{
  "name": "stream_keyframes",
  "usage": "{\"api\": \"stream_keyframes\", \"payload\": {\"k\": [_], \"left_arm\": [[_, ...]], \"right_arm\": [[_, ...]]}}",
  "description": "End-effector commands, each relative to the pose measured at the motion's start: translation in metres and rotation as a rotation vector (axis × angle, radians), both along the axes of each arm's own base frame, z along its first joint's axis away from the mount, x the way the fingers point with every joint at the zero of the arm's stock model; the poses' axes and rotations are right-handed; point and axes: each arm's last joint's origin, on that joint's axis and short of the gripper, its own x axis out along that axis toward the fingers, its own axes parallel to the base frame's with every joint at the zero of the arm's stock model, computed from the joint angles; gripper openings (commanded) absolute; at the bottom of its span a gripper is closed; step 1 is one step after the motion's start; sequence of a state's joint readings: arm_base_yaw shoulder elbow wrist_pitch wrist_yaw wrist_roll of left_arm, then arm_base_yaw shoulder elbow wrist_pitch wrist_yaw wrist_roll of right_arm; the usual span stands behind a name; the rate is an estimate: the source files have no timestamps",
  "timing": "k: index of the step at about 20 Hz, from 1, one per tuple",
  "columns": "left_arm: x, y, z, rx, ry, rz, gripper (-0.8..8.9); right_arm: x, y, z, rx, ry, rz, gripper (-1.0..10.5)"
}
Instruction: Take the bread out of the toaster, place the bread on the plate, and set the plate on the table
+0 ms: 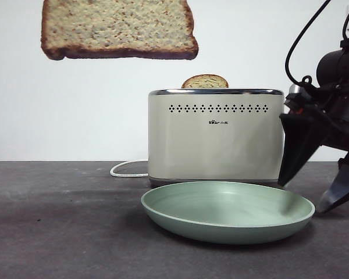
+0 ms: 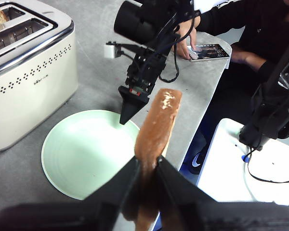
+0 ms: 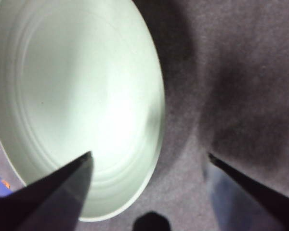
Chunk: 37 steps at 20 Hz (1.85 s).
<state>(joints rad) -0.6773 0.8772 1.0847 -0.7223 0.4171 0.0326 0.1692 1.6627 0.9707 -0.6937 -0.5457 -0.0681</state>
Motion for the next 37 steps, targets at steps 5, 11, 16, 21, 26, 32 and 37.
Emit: {"api": "stream_keyframes", "payload": {"k": [5,11,16,21,26,32,37], "left_arm": [[0.0,0.0,0.001,-0.014,0.003,0.003,-0.06],[0.0,0.0,0.001,-0.033,0.041,0.021,-0.06],[0.0,-0.001,0.003,-0.069,0.071,0.042,-0.07],[0.007,-0.008,0.013,-0.215,0.098,0.04,-0.08],[0.03,-0.028,0.0,-0.213,0.214,0.047,-0.08],[0.056,-0.048,-0.028,-0.116,0.344,0.089,-0.01],[0.07,-0.056,-0.051,0.007,0.396,0.218,4.44]], "right_arm": [[0.003,0.008,-0.005,0.0,-0.025,0.034,1.5],[0.008,0.012,-0.014,0.0,-0.025,0.032,-0.2],[0.002,0.013,0.003,0.02,-0.057,0.032,-0.2],[-0.025,0.02,0.066,0.083,-0.245,0.024,-0.2],[-0.06,0.031,0.109,0.143,-0.367,0.047,-0.2],[-0.075,0.035,0.119,0.124,-0.395,0.051,-0.2],[-0.08,0.04,0.118,0.124,-0.37,0.081,-0.2]]}}
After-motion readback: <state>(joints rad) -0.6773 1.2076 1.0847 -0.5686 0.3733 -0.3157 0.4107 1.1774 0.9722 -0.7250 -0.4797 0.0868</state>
